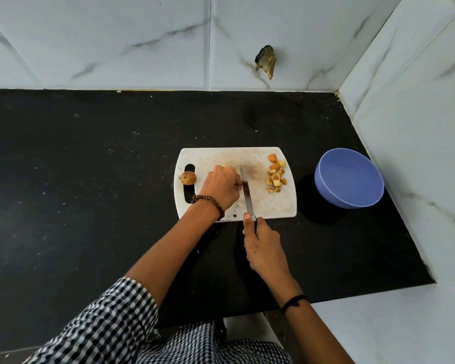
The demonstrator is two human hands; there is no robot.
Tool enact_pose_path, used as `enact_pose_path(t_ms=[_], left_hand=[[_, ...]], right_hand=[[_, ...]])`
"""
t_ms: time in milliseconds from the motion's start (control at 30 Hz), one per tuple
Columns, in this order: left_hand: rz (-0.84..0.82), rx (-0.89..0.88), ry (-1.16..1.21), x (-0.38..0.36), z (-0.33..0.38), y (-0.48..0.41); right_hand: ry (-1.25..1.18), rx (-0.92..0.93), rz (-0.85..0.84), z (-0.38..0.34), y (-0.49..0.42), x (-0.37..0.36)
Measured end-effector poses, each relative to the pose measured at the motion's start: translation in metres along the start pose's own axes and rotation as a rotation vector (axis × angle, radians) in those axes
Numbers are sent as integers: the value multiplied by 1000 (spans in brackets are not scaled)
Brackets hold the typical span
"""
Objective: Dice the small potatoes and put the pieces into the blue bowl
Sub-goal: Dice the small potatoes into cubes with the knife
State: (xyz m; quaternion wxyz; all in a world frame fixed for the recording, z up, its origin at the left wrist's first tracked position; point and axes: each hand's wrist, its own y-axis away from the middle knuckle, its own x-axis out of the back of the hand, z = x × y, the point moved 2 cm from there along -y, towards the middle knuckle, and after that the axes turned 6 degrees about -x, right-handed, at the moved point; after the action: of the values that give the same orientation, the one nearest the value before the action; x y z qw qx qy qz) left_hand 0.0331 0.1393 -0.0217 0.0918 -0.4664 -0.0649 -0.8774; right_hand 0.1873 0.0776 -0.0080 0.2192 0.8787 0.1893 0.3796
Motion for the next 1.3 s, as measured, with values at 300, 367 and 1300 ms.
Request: enact_pose_path(t_ms=[300, 367, 1300], left_hand=[[-7, 0, 26, 4, 2, 1], [6, 3, 37, 5, 3, 2], [110, 65, 153, 15, 14, 12]], right_hand=[[93, -65, -114, -9, -5, -7], [36, -95, -138, -11, -5, -7], [281, -48, -142, -9, -11, 7]])
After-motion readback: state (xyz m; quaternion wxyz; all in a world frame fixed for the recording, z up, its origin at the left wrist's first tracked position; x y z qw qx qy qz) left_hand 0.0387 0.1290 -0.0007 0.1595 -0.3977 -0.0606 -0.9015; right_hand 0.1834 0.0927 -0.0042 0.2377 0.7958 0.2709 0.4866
